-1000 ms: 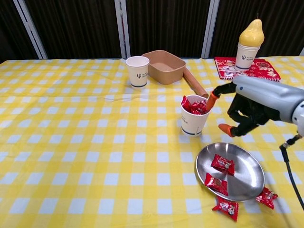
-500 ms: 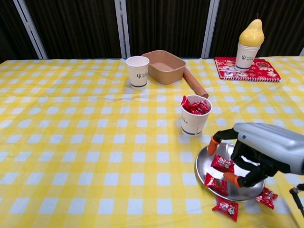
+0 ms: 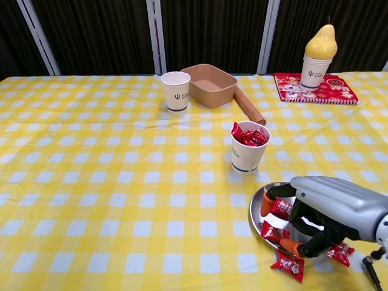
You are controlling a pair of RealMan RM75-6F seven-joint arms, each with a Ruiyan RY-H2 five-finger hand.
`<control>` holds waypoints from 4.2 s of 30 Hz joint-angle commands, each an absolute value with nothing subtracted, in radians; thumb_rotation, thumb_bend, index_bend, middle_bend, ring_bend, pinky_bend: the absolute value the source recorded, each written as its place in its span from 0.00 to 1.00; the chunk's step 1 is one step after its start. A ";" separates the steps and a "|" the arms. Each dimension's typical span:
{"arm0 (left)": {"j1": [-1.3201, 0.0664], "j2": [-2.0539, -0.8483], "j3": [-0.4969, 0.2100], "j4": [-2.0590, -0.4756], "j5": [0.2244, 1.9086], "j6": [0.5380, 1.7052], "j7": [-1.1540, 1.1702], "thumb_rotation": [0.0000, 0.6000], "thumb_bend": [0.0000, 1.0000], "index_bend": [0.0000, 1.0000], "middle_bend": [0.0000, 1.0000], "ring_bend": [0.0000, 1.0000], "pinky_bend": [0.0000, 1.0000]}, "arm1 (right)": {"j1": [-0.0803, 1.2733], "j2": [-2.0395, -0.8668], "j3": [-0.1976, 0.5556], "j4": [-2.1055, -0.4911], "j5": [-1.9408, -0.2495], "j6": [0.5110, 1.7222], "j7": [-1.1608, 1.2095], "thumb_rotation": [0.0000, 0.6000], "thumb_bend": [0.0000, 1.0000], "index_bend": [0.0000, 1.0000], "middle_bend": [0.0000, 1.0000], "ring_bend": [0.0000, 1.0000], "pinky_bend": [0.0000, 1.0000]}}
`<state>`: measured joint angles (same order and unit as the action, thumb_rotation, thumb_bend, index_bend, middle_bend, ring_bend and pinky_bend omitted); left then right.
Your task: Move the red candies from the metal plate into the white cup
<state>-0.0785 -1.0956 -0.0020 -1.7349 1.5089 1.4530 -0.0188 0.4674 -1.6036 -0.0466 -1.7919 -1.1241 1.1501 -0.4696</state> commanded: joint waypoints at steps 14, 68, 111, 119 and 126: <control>-0.078 -1.096 -0.002 -1.738 1.507 1.451 -0.015 1.00 0.00 0.00 0.00 0.00 0.00 | 0.460 -1.605 -0.033 -1.774 -1.098 1.118 -0.462 1.00 0.41 0.44 0.89 0.99 0.98; -0.081 -1.096 -0.004 -1.738 1.501 1.445 -0.016 1.00 0.00 0.00 0.00 0.00 0.00 | 0.542 -1.491 0.227 -1.926 -1.025 1.152 -0.456 1.00 0.62 0.49 0.89 0.99 0.98; -0.084 -1.090 -0.007 -1.741 1.492 1.436 -0.029 1.00 0.00 0.00 0.00 0.00 0.00 | 0.636 -1.582 0.231 -1.747 -0.952 1.162 -0.454 1.00 0.46 0.25 0.89 0.96 0.98; -0.083 -1.090 -0.007 -1.740 1.494 1.439 -0.031 1.00 0.00 0.00 0.00 0.00 0.00 | 0.602 -1.536 0.205 -1.809 -0.998 1.199 -0.435 1.00 0.46 0.25 0.89 0.96 0.98; -0.081 -1.092 -0.006 -1.739 1.500 1.445 -0.028 1.00 0.00 0.00 0.00 0.00 0.00 | 0.538 -1.462 0.151 -1.852 -1.057 1.232 -0.382 1.00 0.46 0.25 0.89 0.96 0.98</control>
